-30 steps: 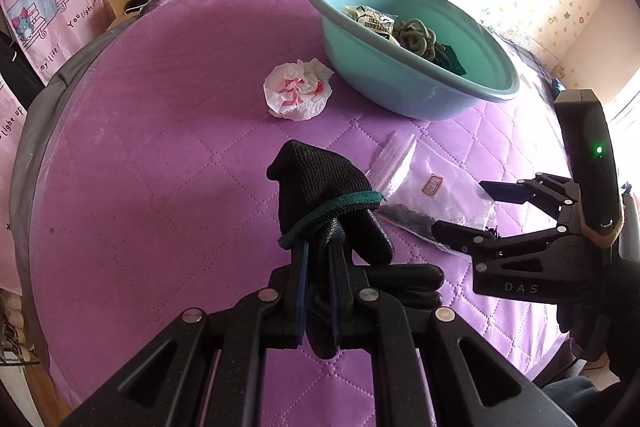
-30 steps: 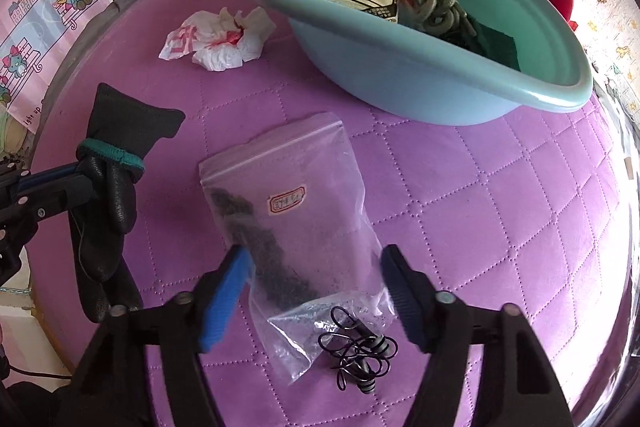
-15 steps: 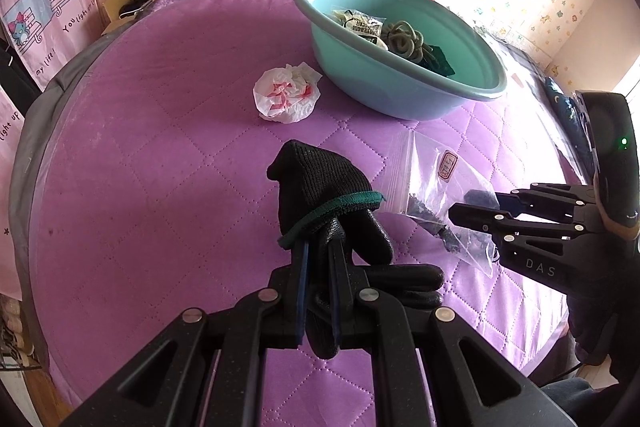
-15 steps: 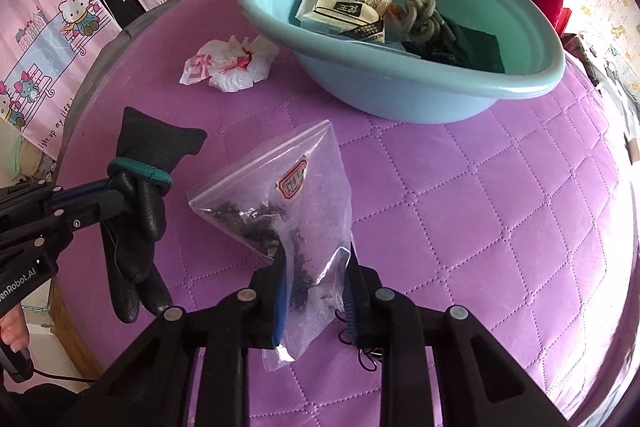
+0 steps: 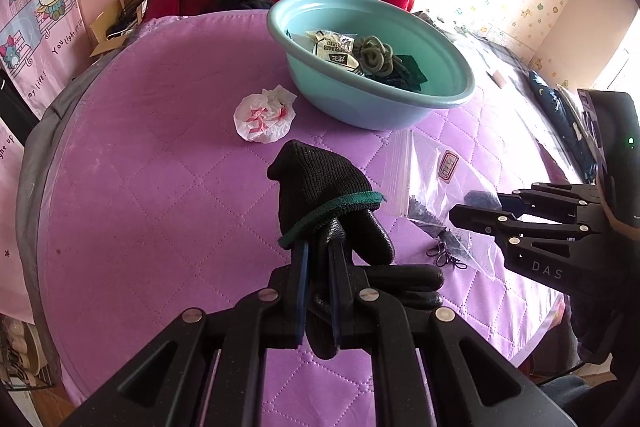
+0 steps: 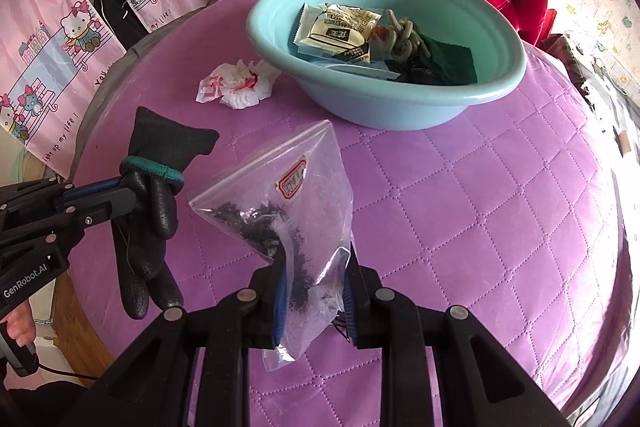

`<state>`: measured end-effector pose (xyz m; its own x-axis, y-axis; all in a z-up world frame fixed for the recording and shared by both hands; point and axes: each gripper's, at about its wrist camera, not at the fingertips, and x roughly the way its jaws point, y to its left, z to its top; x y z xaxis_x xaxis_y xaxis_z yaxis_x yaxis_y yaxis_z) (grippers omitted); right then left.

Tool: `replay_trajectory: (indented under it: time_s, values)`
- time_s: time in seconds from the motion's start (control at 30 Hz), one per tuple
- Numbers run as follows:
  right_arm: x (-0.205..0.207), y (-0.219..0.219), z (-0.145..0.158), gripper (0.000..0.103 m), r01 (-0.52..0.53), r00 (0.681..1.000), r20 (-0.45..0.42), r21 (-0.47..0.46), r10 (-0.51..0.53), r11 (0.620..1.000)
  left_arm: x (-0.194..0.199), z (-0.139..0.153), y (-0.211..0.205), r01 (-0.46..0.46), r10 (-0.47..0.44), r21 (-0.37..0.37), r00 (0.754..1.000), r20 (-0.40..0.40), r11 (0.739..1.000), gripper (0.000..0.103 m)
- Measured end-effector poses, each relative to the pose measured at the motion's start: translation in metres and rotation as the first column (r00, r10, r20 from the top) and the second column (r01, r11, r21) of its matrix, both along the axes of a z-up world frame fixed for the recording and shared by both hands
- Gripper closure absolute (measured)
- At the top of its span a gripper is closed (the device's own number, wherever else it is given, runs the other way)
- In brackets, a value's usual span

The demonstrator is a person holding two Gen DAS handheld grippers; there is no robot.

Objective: Organize soft objects
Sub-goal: 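Lift the glove and zip bag and carry them toward the teal basin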

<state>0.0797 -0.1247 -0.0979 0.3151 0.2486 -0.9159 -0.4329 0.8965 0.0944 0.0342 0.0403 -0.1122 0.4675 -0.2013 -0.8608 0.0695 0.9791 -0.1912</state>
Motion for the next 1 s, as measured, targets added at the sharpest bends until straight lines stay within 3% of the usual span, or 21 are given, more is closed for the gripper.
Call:
replay_trajectory:
  time_s: [0.43,1.0]
  values:
    - [-0.007,-0.018,0.044,0.079,0.056,0.997,0.043,0.059,-0.059,0.997,-0.001,0.028,-0.014,0.076,-0.076,-0.010,0.996,0.056,0.997,0.093]
    - [0.035,-0.034,0.100,0.078,0.131,0.981,0.132,0.099,-0.144,0.986,0.037,0.076,-0.029,0.153,-0.148,-0.015,0.976,0.159,0.988,0.093]
